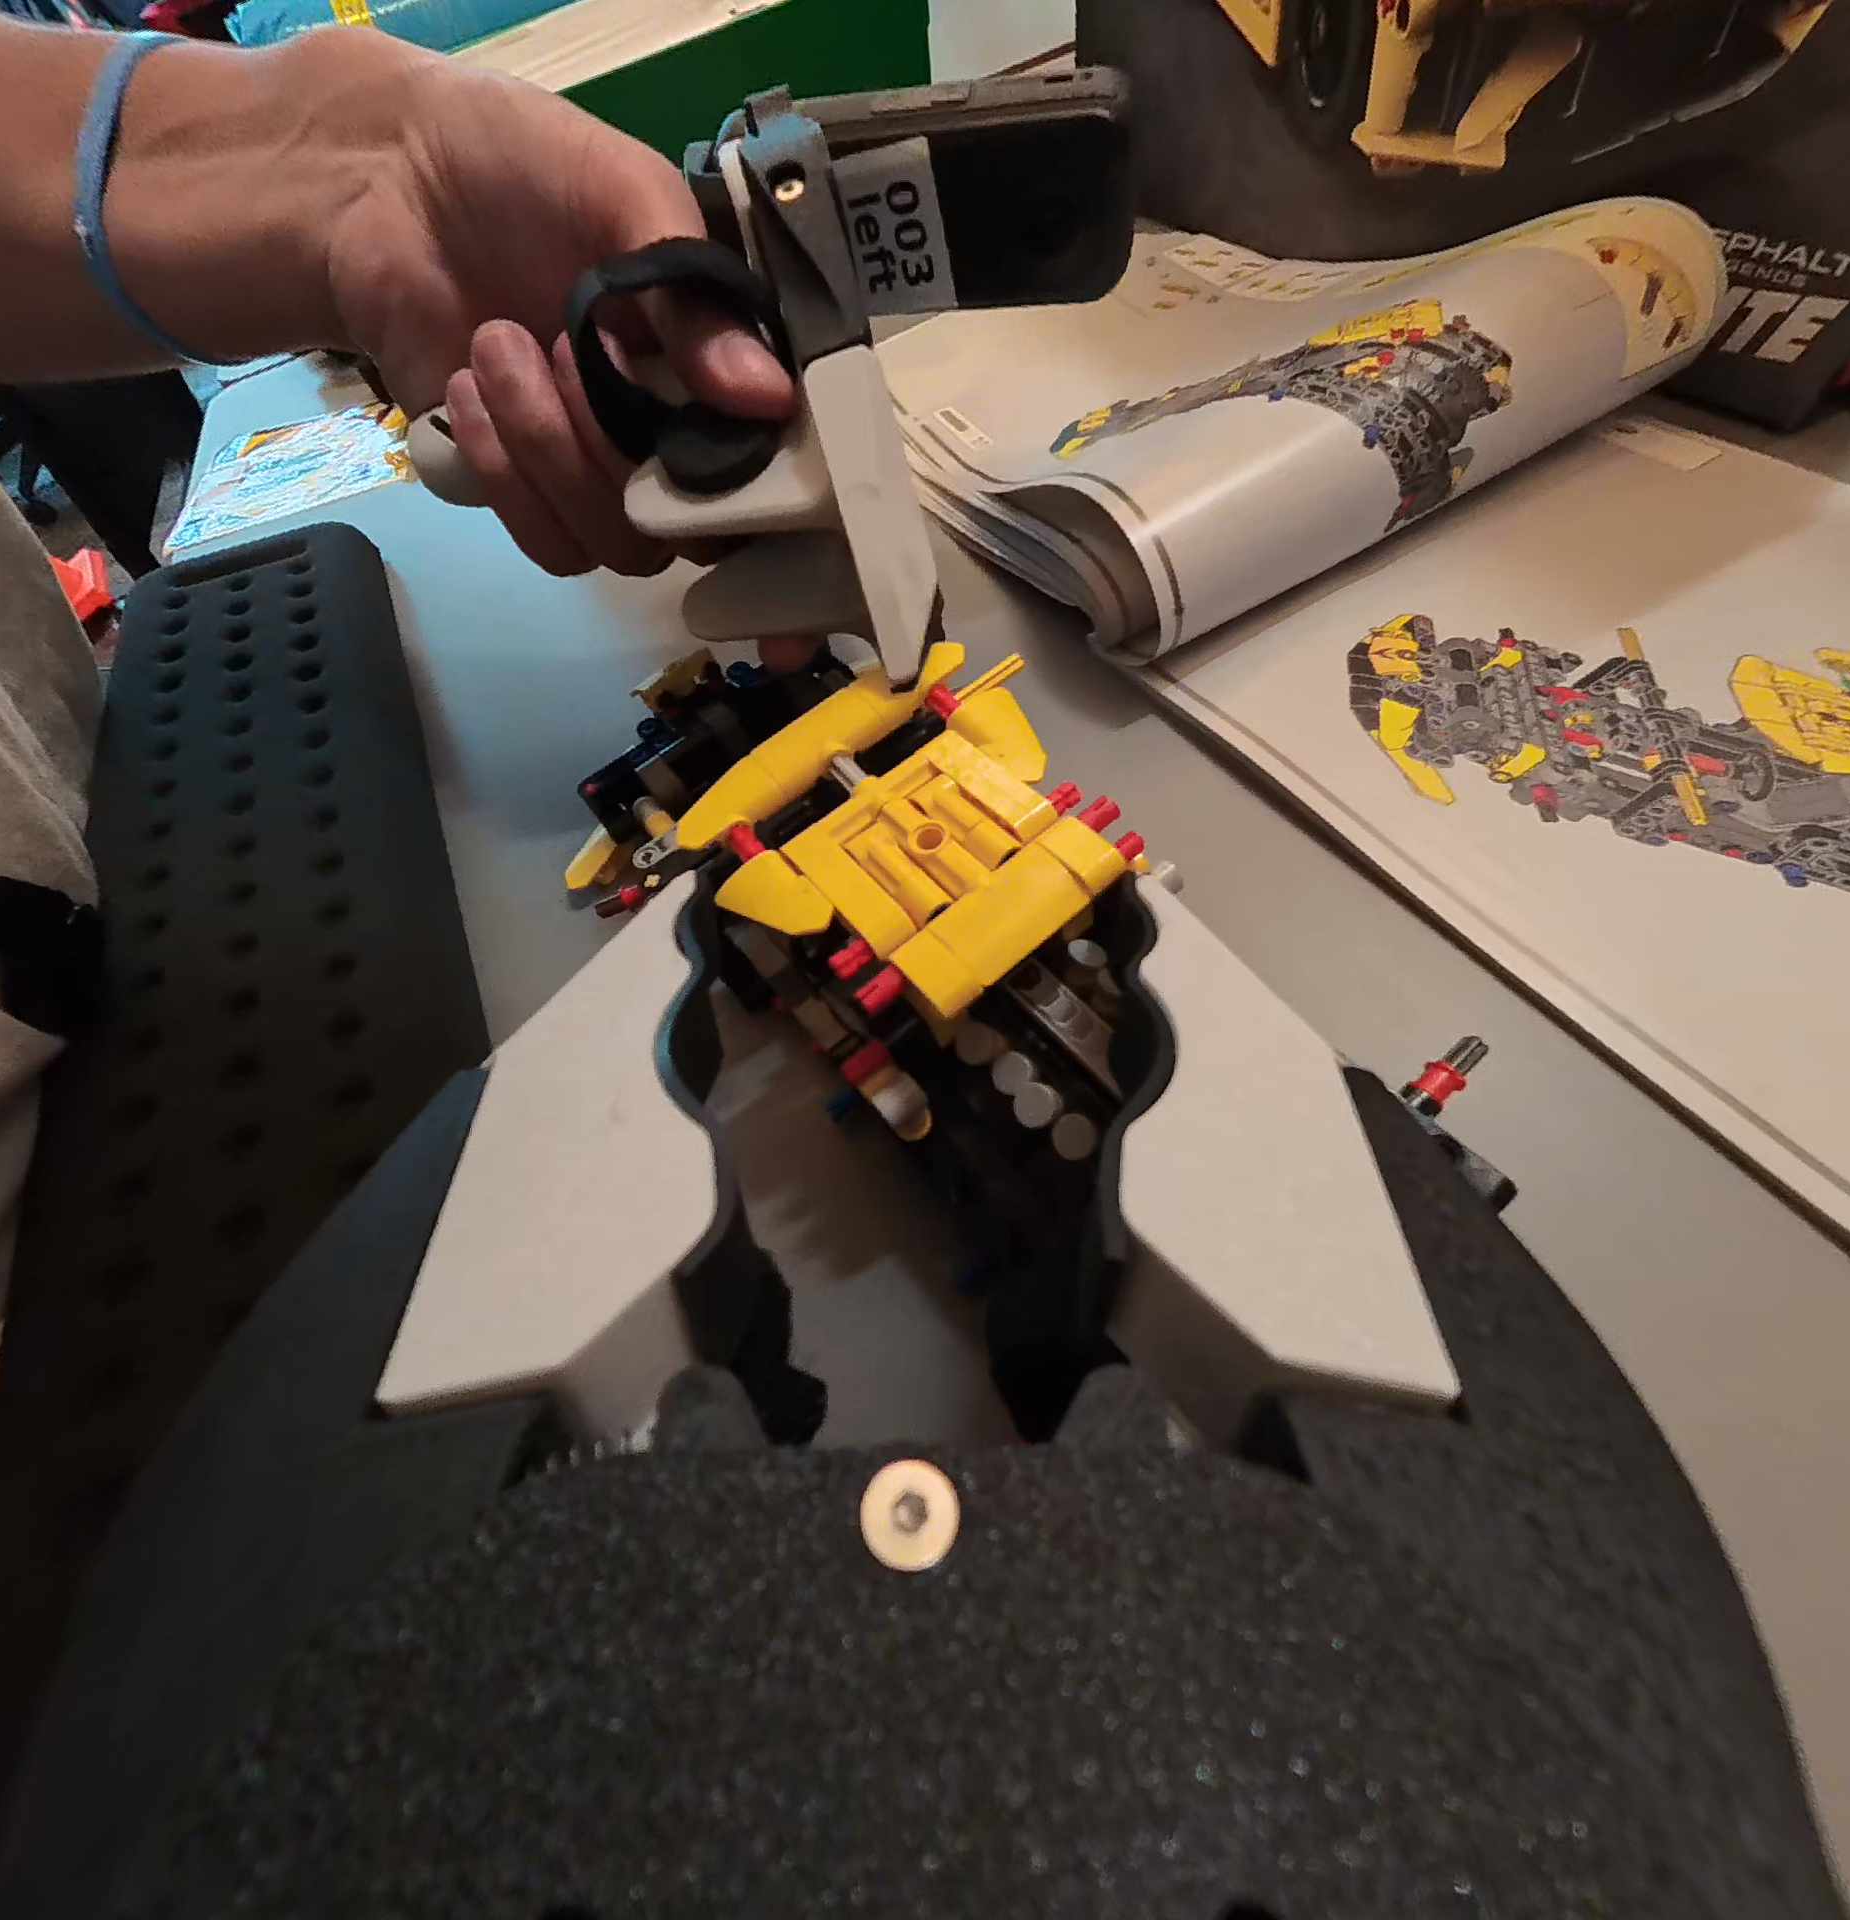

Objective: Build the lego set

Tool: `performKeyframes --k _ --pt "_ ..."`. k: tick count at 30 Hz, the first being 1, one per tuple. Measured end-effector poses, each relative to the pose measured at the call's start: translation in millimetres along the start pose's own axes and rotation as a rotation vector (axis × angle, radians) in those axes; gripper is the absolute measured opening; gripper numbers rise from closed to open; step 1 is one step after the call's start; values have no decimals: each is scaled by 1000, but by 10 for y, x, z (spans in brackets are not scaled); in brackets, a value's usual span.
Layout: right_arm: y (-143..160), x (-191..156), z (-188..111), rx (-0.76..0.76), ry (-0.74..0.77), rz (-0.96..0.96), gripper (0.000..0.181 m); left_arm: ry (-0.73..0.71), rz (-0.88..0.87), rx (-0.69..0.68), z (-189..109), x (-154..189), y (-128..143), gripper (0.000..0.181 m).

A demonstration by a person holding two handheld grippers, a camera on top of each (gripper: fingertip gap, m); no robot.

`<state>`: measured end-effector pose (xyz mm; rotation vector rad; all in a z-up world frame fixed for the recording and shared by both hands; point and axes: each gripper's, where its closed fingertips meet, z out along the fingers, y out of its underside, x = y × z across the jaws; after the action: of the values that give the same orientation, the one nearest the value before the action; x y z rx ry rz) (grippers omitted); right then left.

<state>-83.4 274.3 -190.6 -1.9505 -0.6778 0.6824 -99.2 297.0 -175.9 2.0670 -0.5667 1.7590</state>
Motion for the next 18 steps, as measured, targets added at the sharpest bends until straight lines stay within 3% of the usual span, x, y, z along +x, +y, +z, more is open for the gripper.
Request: performKeyframes --k 1,18 --pt "0 1 0 5 2 0 75 1 -4 2 1 -3 -2 6" --pt "3 3 -67 23 -8 17 73 30 -42 12 44 -12 19 6"
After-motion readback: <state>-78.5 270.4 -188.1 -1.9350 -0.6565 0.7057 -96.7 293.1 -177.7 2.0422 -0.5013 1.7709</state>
